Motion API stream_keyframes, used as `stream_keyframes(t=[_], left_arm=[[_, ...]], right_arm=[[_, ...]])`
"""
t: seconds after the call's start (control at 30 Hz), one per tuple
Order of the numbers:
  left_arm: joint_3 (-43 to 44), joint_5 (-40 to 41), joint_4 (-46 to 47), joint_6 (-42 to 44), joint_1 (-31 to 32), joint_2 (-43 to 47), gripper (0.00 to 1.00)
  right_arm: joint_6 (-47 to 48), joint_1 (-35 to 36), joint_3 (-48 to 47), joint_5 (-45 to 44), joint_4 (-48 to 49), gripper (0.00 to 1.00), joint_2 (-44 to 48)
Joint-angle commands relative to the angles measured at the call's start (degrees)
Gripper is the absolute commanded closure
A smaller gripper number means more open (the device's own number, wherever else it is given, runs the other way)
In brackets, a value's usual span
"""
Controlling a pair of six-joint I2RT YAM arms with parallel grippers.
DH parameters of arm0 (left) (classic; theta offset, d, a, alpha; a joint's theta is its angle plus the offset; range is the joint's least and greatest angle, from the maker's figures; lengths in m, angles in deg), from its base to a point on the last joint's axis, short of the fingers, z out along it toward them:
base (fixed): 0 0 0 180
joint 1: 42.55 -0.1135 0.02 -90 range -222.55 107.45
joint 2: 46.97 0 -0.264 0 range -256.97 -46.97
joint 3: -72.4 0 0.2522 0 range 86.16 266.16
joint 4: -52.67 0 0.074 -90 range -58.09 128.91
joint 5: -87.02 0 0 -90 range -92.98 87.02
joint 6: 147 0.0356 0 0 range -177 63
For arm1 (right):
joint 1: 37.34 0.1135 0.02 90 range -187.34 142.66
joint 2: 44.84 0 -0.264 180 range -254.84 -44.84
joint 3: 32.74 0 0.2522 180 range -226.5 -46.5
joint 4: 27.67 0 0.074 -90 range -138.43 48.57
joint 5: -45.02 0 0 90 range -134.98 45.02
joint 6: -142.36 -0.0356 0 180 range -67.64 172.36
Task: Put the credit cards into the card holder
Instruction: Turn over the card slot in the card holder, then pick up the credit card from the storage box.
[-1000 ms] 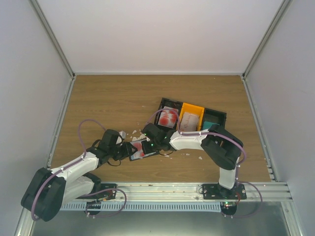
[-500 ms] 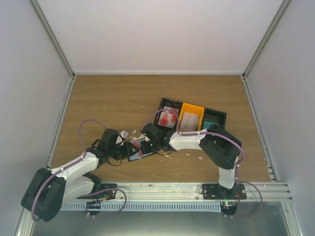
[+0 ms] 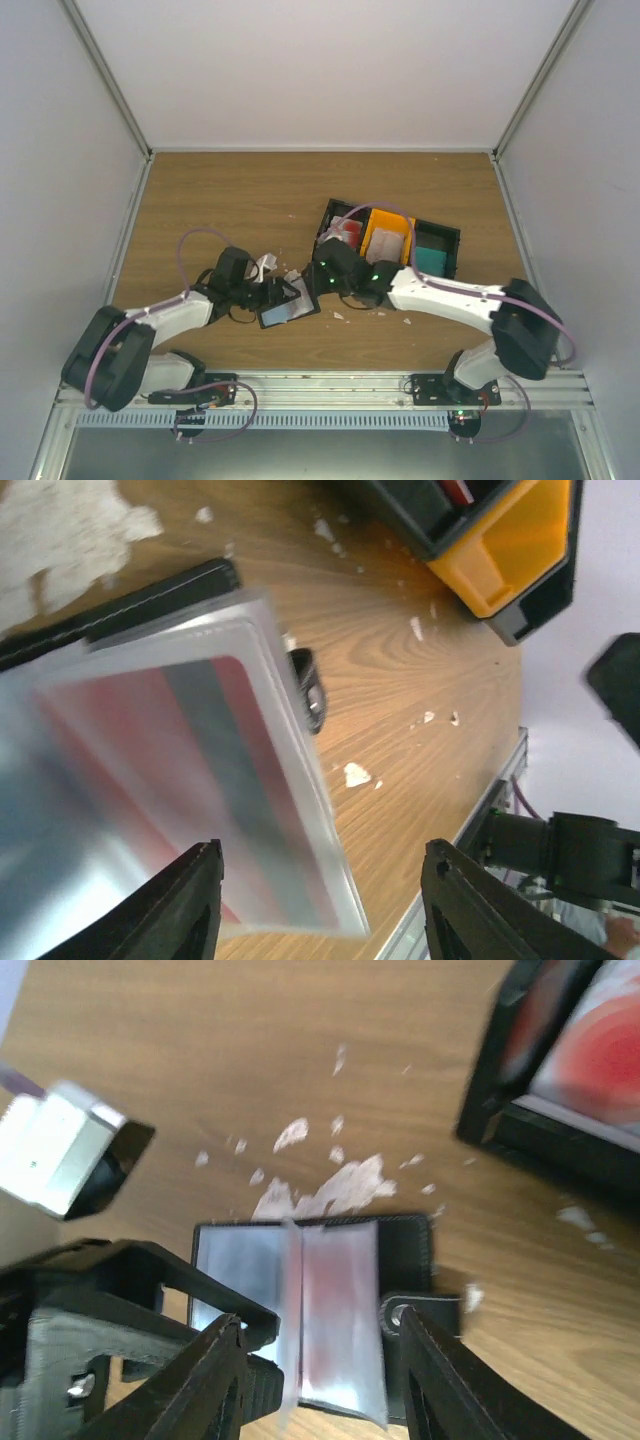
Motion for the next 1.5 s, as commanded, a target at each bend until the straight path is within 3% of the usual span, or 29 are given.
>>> stream_keyframes(t=[0.0,0.23,0.57,0.73,0.9,1.17,1.47], left_arm=[[3.92,-5.81,8.79,0.9,0.25,-5.14,0.42],[5.11,-3.64,8.39,1.04,0.63,-8.33,0.36],[5.18,10.19,-6.63,3.82,0.64,7.72,0.28],[6.46,14.61,-9.67,4.27,0.62,10.87,0.26],[8.56,16.8,-8.54,3.99,0.62,9.57,0.28],[10.08,22.14,-6.06,3.06,-0.55,9.16,0.29],[8.58,18.78,-4.96,4.35,-3.51,6.67,0.3]], right_arm=[[-2.37,-1.42,1.78,-11.31,-9.1,0.55,6.66],[2.74,-6.59,3.65,-12.48,-15.46,0.52,14.92],[23.18,-23.66,0.48,-0.2,-22.61,0.54,19.65],[30.03,-27.33,-2.24,2.73,-23.19,0.54,14.99],[39.66,-26.41,-6.35,14.84,-20.09,0.53,8.36],[51.18,-19.34,-18.73,14.19,-21.22,0.37,-6.59],[59.7,-19.06,-25.84,13.09,-26.72,0.36,-18.7]])
